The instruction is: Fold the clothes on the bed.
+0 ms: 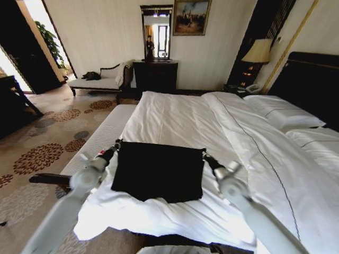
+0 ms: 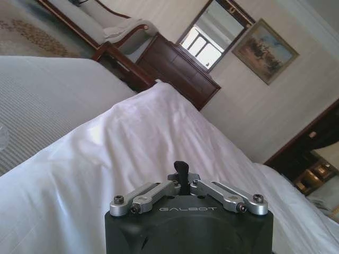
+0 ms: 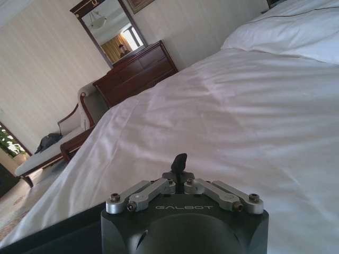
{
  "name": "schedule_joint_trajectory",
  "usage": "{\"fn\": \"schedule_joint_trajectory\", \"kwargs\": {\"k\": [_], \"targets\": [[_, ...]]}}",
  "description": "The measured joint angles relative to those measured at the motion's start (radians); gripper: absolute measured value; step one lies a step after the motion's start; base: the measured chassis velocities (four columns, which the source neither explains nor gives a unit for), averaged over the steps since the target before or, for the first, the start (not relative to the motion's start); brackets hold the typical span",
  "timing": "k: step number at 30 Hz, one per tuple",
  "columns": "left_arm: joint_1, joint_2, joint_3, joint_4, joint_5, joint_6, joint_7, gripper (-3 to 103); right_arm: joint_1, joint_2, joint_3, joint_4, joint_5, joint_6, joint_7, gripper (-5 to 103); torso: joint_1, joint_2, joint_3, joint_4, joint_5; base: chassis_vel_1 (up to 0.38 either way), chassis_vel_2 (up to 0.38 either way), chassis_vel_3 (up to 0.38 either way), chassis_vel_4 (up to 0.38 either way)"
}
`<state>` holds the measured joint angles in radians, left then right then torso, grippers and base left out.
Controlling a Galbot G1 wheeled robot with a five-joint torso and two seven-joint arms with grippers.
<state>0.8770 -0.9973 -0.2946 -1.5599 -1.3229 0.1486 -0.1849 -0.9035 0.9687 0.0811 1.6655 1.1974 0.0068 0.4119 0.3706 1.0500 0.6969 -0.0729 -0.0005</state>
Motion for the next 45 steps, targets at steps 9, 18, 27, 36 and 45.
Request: {"fn": "schedule_joint_trajectory", "kwargs": {"k": [9, 18, 27, 36, 45], "targets": [[-0.122, -0.09, 0.032, 0.221, 0.014, -0.096, 0.088, 2, 0.166, 0.093, -0.06, -0.256, -0.048, 0.096, -0.109, 2, 0.0, 0.0, 0.0, -0.0004, 0.0005, 0.0, 0.0, 0.0, 0.0], [0.009, -0.067, -0.016, 0.126, -0.048, -0.179, 0.166, 2, 0.027, 0.061, 0.03, -0.119, 0.014, 0.132, -0.154, 2, -0.001, 0.001, -0.001, -0.0005, 0.0005, 0.0, 0.0, 0.0, 0.0], [0.151, -0.03, -0.043, -0.024, -0.055, -0.185, 0.169, 2, -0.125, 0.04, 0.083, 0.056, 0.016, 0.153, -0.164, 2, -0.001, 0.001, -0.001, -0.0003, 0.0004, 0.0, 0.0, 0.0, 0.0], [0.268, -0.01, -0.064, -0.114, -0.016, -0.185, 0.164, 2, -0.202, 0.052, 0.097, 0.107, -0.001, 0.148, -0.131, 2, -0.001, 0.001, -0.001, -0.0003, 0.0005, 0.0, 0.0, 0.0, 0.0], [0.299, -0.03, -0.065, -0.096, 0.025, -0.187, 0.164, 2, -0.241, 0.066, 0.096, 0.082, -0.026, 0.134, -0.106, 2, -0.001, 0.001, -0.001, -0.0003, 0.0005, 0.0, 0.0, 0.0, 0.0]]}}
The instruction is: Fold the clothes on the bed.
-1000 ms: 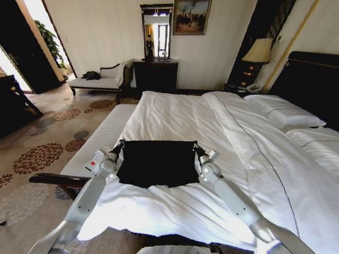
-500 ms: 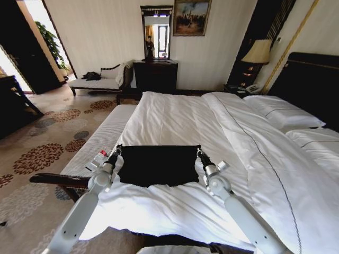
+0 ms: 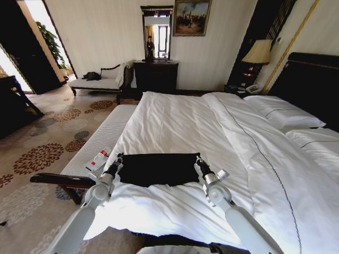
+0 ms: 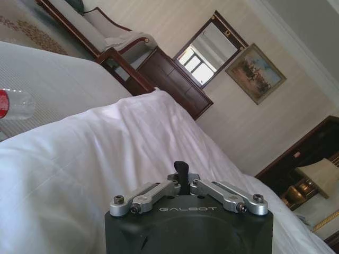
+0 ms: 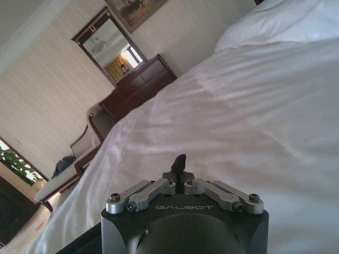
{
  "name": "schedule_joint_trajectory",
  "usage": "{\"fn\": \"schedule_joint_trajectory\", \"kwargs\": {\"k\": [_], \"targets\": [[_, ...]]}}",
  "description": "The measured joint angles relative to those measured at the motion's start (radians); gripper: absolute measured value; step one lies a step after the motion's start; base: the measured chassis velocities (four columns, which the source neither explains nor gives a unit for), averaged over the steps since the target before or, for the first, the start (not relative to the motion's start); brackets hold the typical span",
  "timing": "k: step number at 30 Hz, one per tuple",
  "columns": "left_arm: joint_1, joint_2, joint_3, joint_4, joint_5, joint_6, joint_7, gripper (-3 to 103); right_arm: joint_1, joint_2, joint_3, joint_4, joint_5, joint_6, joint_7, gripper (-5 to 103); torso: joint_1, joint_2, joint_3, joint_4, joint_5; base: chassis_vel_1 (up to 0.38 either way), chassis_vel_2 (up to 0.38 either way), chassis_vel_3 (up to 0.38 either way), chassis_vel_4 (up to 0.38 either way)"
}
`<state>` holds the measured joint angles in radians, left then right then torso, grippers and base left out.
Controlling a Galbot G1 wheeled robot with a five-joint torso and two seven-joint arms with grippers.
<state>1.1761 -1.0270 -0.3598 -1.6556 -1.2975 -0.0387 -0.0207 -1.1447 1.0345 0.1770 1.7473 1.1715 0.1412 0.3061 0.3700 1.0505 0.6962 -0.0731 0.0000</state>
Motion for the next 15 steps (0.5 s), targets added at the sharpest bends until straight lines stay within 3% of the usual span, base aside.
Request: {"fn": "schedule_joint_trajectory", "kwargs": {"k": [15], "targets": [[0.078, -0.01, -0.006, -0.008, 0.058, -0.022, -0.012, -1, -0.088, 0.005, -0.017, 0.01, -0.06, -0.01, 0.019, 2, 0.0, 0.0, 0.0, -0.0002, 0.0, 0.0, 0.0, 0.0, 0.0]]}}
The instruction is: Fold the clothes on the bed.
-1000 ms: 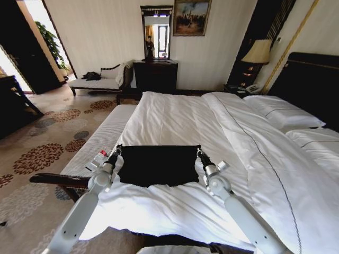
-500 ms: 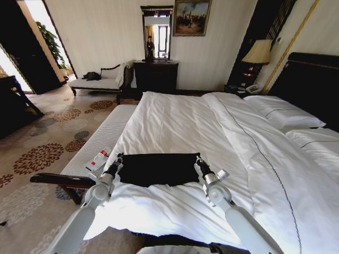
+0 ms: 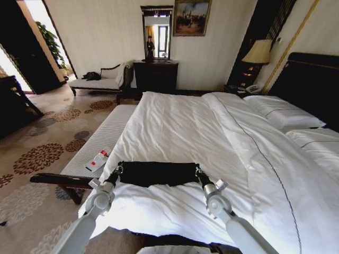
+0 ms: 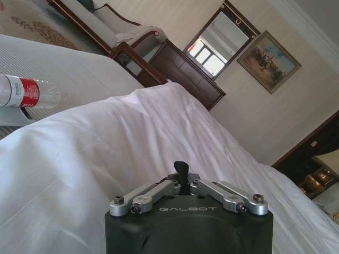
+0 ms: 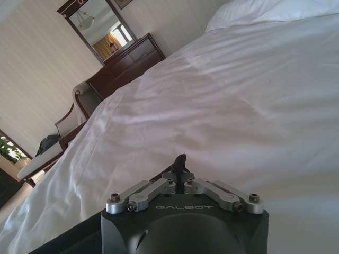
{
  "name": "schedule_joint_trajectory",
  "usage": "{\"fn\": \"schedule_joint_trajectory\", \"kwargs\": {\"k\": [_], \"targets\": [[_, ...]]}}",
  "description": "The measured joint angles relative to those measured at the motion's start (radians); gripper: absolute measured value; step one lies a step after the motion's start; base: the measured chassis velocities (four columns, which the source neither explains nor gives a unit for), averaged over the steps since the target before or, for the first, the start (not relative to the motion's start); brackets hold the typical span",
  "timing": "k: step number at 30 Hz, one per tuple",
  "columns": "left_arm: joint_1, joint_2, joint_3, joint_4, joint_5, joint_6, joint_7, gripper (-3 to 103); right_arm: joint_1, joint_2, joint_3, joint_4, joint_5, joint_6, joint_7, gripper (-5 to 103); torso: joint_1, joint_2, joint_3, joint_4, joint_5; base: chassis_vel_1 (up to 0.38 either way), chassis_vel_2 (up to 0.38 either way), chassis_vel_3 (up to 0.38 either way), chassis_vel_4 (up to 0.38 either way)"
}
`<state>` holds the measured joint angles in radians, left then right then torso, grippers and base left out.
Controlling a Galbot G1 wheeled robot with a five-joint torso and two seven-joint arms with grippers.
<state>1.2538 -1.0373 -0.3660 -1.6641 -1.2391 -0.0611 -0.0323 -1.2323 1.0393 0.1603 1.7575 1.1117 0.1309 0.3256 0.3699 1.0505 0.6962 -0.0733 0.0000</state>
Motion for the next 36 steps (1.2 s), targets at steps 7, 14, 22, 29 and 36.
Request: {"fn": "schedule_joint_trajectory", "kwargs": {"k": [7, 14, 22, 29, 36], "targets": [[0.071, -0.006, -0.029, -0.088, 0.065, -0.037, -0.027, 20, -0.021, 0.009, 0.016, 0.051, -0.049, 0.002, 0.004, 7, 0.0, 0.0, 0.0, 0.0002, 0.0, 0.0, 0.0, 0.0, 0.0], [0.136, 0.04, -0.147, -0.282, 0.119, -0.054, -0.038, 47, -0.046, -0.06, 0.092, 0.231, -0.059, 0.012, 0.004, 34, 0.0, 0.0, 0.0, 0.0002, 0.0001, 0.0, 0.0, 0.0, 0.0], [-0.071, 0.143, -0.092, -0.297, 0.164, 0.276, -0.247, 74, 0.144, -0.127, 0.026, 0.228, 0.055, -0.118, 0.13, 61, 0.0, 0.0, 0.0, 0.0, 0.0001, 0.0, 0.0, 0.0, 0.0], [-0.23, 0.196, 0.076, -0.228, 0.143, 0.55, -0.373, 98, 0.329, -0.136, -0.151, 0.13, 0.177, -0.36, 0.328, 88, 0.0, 0.0, 0.0, 0.0003, -0.0002, 0.0, 0.0, 0.0, 0.0], [-0.364, 0.256, 0.268, -0.202, 0.148, 0.732, -0.44, 100, 0.423, -0.137, -0.253, 0.112, 0.247, -0.566, 0.53, 100, 0.0, 0.0, 0.0, 0.0, -0.0001, 0.0, 0.0, 0.0, 0.0]]}}
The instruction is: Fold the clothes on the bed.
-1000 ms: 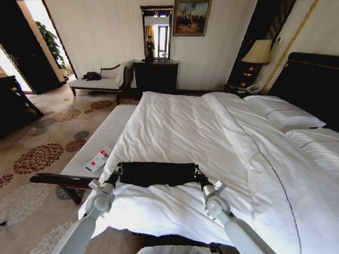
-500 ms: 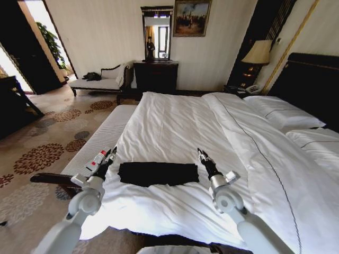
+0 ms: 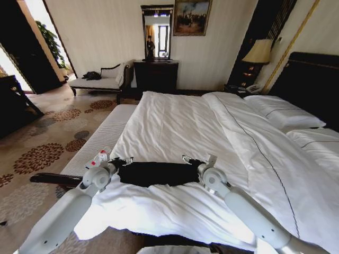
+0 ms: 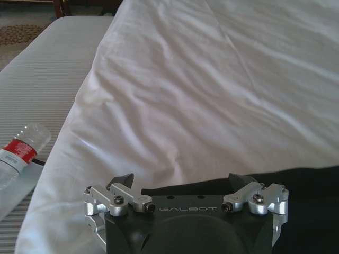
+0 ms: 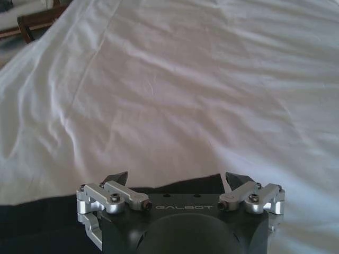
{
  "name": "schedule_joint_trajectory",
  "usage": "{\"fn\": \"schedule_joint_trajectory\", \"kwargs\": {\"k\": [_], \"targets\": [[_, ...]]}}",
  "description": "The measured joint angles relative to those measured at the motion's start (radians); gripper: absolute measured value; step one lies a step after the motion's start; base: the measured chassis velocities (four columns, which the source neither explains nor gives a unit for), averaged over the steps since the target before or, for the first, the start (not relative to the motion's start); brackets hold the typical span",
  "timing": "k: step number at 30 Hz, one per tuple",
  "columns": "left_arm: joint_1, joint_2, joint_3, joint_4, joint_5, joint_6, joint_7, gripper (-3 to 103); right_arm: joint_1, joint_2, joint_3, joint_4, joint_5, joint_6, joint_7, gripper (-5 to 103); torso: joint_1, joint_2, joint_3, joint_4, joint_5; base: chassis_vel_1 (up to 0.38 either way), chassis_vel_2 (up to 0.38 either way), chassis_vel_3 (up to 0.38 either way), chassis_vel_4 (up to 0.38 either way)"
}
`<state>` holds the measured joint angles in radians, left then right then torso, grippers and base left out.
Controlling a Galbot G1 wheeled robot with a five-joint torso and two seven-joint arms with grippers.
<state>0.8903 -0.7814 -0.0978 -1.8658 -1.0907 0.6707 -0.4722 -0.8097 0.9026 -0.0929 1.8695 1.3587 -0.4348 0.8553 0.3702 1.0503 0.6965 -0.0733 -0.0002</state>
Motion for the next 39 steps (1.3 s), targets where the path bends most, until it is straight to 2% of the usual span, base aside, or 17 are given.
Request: {"fn": "schedule_joint_trajectory", "kwargs": {"k": [2, 3, 5, 11, 16, 19, 23, 26, 29, 31, 32, 34, 35, 37, 39], "targets": [[-0.013, 0.009, 0.014, -0.003, 0.005, 0.017, -0.01, 100, 0.002, -0.001, -0.005, 0.004, 0.004, -0.015, 0.015, 100, 0.0, 0.0, 0.0, -0.0002, 0.0, 0.0, 0.0, 0.0, 0.0], [-0.029, 0.038, 0.034, -0.018, 0.018, 0.049, -0.021, 100, 0.001, -0.005, -0.008, 0.021, 0.017, -0.055, 0.054, 100, 0.0, 0.0, 0.0, -0.0001, 0.0002, 0.0, 0.0, 0.0, 0.0], [-0.027, 0.066, 0.041, -0.033, 0.045, 0.061, -0.022, 100, -0.01, -0.011, -0.008, 0.038, 0.029, -0.087, 0.086, 100, 0.0, 0.0, 0.0, 0.0001, 0.0001, 0.0, 0.0, 0.0, 0.0], [0.032, 0.11, 0.037, -0.071, 0.081, 0.074, -0.02, 100, -0.064, -0.028, -0.006, 0.067, 0.015, -0.1, 0.101, 100, 0.0, 0.0, 0.0, 0.0002, 0.0001, 0.0, 0.0, 0.0, 0.0], [0.126, 0.135, -0.02, -0.157, 0.049, 0.074, -0.042, 100, -0.12, -0.055, 0.02, 0.167, 0.016, -0.1, 0.131, 100, 0.0, 0.0, 0.0, 0.0001, 0.0, 0.0, 0.0, 0.0, 0.0], [0.234, 0.169, -0.079, -0.25, 0.046, 0.073, -0.074, 100, -0.221, -0.099, 0.069, 0.304, 0.021, -0.102, 0.176, 100, 0.0, 0.0, -0.001, 0.0003, 0.0002, 0.0, 0.0, 0.0, 0.0], [0.273, 0.18, -0.098, -0.3, 0.033, 0.071, -0.101, 100, -0.295, -0.121, 0.097, 0.37, 0.006, -0.106, 0.197, 100, -0.001, 0.0, -0.001, -0.0001, 0.0001, 0.0, 0.0, 0.0, 0.0], [0.254, 0.175, -0.107, -0.318, -0.003, 0.071, -0.112, 100, -0.296, -0.123, 0.104, 0.383, 0.005, -0.105, 0.199, 100, -0.001, 0.0, -0.001, 0.0001, 0.0002, 0.0, 0.0, 0.0, 0.0], [0.123, 0.154, -0.104, -0.299, -0.119, 0.068, -0.117, 100, -0.195, -0.104, 0.1, 0.348, 0.056, -0.099, 0.199, 100, 0.0, 0.0, 0.0, 0.0001, 0.0004, 0.0, 0.0, 0.0, 0.0], [0.092, 0.152, -0.095, -0.283, -0.132, 0.068, -0.116, 100, -0.172, -0.098, 0.096, 0.333, 0.069, -0.099, 0.198, 100, 0.0, 0.0, 0.0, 0.0001, 0.0004, 0.0, 0.0, 0.0, 0.0], [0.038, 0.148, -0.075, -0.25, -0.146, 0.068, -0.105, 100, -0.13, -0.088, 0.087, 0.301, 0.089, -0.099, 0.198, 100, 0.0, 0.0, 0.0, 0.0002, 0.0002, 0.0, 0.0, 0.0, 0.0], [-0.115, 0.125, -0.014, -0.14, -0.157, 0.067, -0.001, 100, -0.011, -0.056, 0.048, 0.189, 0.134, -0.104, 0.197, 100, 0.0, 0.0, 0.0, 0.0002, 0.0004, 0.0, 0.0, 0.0, 0.0], [-0.153, 0.115, 0.009, -0.11, -0.158, 0.066, 0.016, 100, 0.017, -0.048, 0.038, 0.162, 0.147, -0.108, 0.199, 100, 0.0, 0.0, 0.0, 0.0002, 0.0004, 0.0, 0.0, 0.0, 0.0], [-0.194, 0.103, 0.039, -0.076, -0.163, 0.066, 0.024, 100, 0.048, -0.038, 0.025, 0.134, 0.168, -0.115, 0.204, 100, 0.0, 0.0, 0.0, 0.0002, 0.0002, 0.0, 0.0, 0.0, 0.0], [-0.287, 0.071, 0.125, 0.016, -0.193, 0.066, 0.006, 100, 0.116, -0.019, -0.011, 0.078, 0.254, -0.148, 0.245, 100, 0.0, 0.0, 0.0, -0.0001, 0.0, 0.0, 0.0, 0.0, 0.0]]}}
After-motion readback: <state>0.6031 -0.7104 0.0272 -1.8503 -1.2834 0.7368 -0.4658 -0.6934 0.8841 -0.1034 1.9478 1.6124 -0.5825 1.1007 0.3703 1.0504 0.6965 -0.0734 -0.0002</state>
